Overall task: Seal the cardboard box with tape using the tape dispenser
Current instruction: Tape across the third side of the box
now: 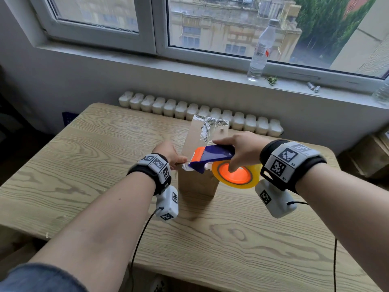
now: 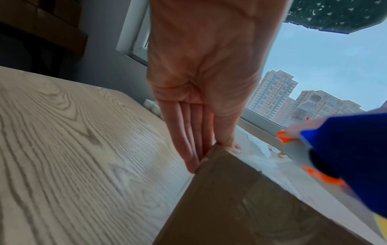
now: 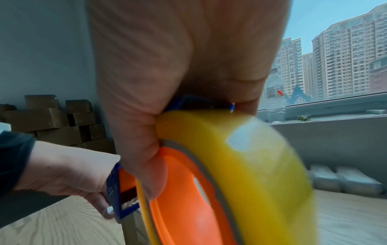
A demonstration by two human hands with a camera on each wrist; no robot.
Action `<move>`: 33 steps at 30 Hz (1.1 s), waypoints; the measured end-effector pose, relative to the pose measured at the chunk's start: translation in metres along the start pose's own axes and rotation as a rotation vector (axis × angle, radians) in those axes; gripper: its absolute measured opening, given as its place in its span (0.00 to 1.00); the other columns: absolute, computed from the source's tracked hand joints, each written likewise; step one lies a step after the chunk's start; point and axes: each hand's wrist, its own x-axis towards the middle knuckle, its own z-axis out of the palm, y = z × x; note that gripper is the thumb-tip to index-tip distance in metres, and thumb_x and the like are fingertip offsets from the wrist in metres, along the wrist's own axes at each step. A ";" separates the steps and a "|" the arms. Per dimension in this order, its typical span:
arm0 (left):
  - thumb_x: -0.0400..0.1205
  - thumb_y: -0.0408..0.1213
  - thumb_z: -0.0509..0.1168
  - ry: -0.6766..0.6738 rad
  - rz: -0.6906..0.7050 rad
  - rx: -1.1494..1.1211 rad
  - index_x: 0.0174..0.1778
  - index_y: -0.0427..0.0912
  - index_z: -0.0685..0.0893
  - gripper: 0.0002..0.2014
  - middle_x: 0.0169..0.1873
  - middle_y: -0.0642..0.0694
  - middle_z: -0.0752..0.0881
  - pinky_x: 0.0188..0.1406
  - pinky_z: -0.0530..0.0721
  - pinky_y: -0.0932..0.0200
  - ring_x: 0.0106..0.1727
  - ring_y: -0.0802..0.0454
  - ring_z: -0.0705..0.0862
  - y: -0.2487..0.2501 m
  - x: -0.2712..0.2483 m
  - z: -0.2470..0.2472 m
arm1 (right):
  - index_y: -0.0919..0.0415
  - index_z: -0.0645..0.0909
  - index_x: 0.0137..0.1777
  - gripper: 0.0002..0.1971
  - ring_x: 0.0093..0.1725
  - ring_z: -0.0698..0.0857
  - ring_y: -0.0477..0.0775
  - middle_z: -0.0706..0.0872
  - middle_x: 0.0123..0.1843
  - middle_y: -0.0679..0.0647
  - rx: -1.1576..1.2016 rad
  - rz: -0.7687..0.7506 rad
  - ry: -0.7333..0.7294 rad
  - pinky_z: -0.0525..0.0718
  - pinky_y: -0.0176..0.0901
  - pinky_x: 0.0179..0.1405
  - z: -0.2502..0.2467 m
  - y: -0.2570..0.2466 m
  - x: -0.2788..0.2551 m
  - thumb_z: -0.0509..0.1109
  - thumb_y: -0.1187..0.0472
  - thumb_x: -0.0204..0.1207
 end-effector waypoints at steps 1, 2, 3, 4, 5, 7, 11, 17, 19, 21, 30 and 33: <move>0.74 0.46 0.75 -0.012 -0.005 -0.019 0.45 0.28 0.90 0.20 0.40 0.35 0.92 0.52 0.90 0.48 0.47 0.43 0.92 -0.001 0.001 0.001 | 0.43 0.69 0.77 0.41 0.48 0.77 0.49 0.80 0.51 0.45 0.023 0.007 0.005 0.74 0.39 0.43 0.001 0.005 -0.003 0.79 0.61 0.62; 0.75 0.47 0.75 -0.024 -0.008 -0.037 0.44 0.28 0.90 0.20 0.38 0.35 0.92 0.52 0.90 0.48 0.45 0.42 0.92 -0.001 0.002 0.002 | 0.42 0.68 0.77 0.43 0.48 0.77 0.49 0.80 0.51 0.45 0.040 0.012 0.010 0.74 0.38 0.43 0.003 0.008 -0.006 0.79 0.61 0.61; 0.75 0.46 0.74 -0.032 -0.010 -0.051 0.43 0.29 0.89 0.19 0.36 0.35 0.91 0.50 0.90 0.50 0.42 0.42 0.91 -0.001 0.002 0.003 | 0.41 0.68 0.78 0.43 0.48 0.78 0.49 0.81 0.51 0.45 0.055 0.013 0.014 0.74 0.38 0.41 0.004 0.013 -0.008 0.78 0.62 0.61; 0.75 0.46 0.74 -0.033 -0.013 -0.058 0.41 0.31 0.88 0.17 0.32 0.37 0.89 0.45 0.90 0.53 0.38 0.43 0.89 -0.001 0.001 0.004 | 0.40 0.68 0.78 0.44 0.48 0.77 0.49 0.81 0.52 0.45 0.066 0.011 0.014 0.74 0.37 0.39 0.005 0.017 -0.011 0.78 0.63 0.61; 0.76 0.45 0.74 -0.031 -0.016 -0.064 0.39 0.34 0.87 0.15 0.29 0.39 0.87 0.41 0.87 0.54 0.34 0.44 0.87 -0.001 0.001 0.005 | 0.40 0.67 0.78 0.44 0.48 0.77 0.49 0.81 0.53 0.46 0.071 0.009 0.010 0.73 0.35 0.37 0.005 0.023 -0.014 0.78 0.63 0.61; 0.76 0.45 0.73 -0.030 -0.029 -0.054 0.34 0.35 0.86 0.15 0.21 0.44 0.86 0.37 0.87 0.56 0.29 0.48 0.86 0.001 -0.002 0.003 | 0.39 0.67 0.77 0.44 0.49 0.76 0.48 0.83 0.58 0.48 0.057 0.019 0.009 0.74 0.37 0.41 -0.001 0.036 -0.025 0.79 0.65 0.61; 0.77 0.44 0.72 -0.037 -0.034 -0.043 0.29 0.37 0.87 0.16 0.11 0.52 0.83 0.33 0.85 0.63 0.24 0.55 0.83 0.009 -0.008 0.002 | 0.37 0.68 0.76 0.45 0.51 0.77 0.49 0.84 0.60 0.47 0.008 0.067 0.014 0.78 0.42 0.51 -0.005 0.060 -0.048 0.79 0.66 0.60; 0.76 0.45 0.73 -0.034 -0.034 -0.028 0.28 0.38 0.87 0.16 0.13 0.51 0.84 0.46 0.88 0.54 0.30 0.49 0.85 0.012 -0.009 0.003 | 0.37 0.68 0.76 0.46 0.54 0.80 0.51 0.84 0.61 0.45 0.020 0.076 -0.005 0.82 0.46 0.54 0.011 0.063 -0.046 0.78 0.67 0.59; 0.76 0.45 0.73 -0.037 -0.032 -0.042 0.29 0.36 0.88 0.16 0.18 0.47 0.86 0.51 0.88 0.51 0.34 0.46 0.86 0.011 -0.008 0.004 | 0.36 0.68 0.76 0.45 0.54 0.80 0.53 0.84 0.61 0.45 -0.001 0.082 -0.016 0.83 0.48 0.54 0.012 0.063 -0.043 0.78 0.67 0.59; 0.76 0.46 0.73 -0.038 -0.027 -0.037 0.33 0.33 0.90 0.17 0.26 0.42 0.89 0.52 0.88 0.50 0.36 0.46 0.87 0.009 -0.007 0.004 | 0.36 0.69 0.75 0.45 0.52 0.79 0.52 0.84 0.60 0.45 -0.033 0.082 -0.029 0.83 0.49 0.52 0.014 0.060 -0.039 0.77 0.67 0.58; 0.77 0.40 0.73 -0.017 0.063 0.127 0.72 0.37 0.72 0.29 0.56 0.36 0.88 0.55 0.88 0.44 0.51 0.40 0.89 0.024 -0.010 0.010 | 0.36 0.69 0.75 0.44 0.47 0.78 0.52 0.85 0.57 0.46 -0.083 0.093 -0.042 0.76 0.41 0.39 0.015 0.056 -0.033 0.74 0.69 0.60; 0.76 0.45 0.73 -0.086 0.109 0.194 0.82 0.41 0.52 0.45 0.67 0.37 0.81 0.61 0.84 0.48 0.62 0.41 0.84 0.033 -0.015 0.024 | 0.37 0.71 0.74 0.43 0.49 0.80 0.53 0.85 0.53 0.46 -0.075 0.080 -0.043 0.79 0.43 0.41 0.017 0.053 -0.030 0.74 0.69 0.59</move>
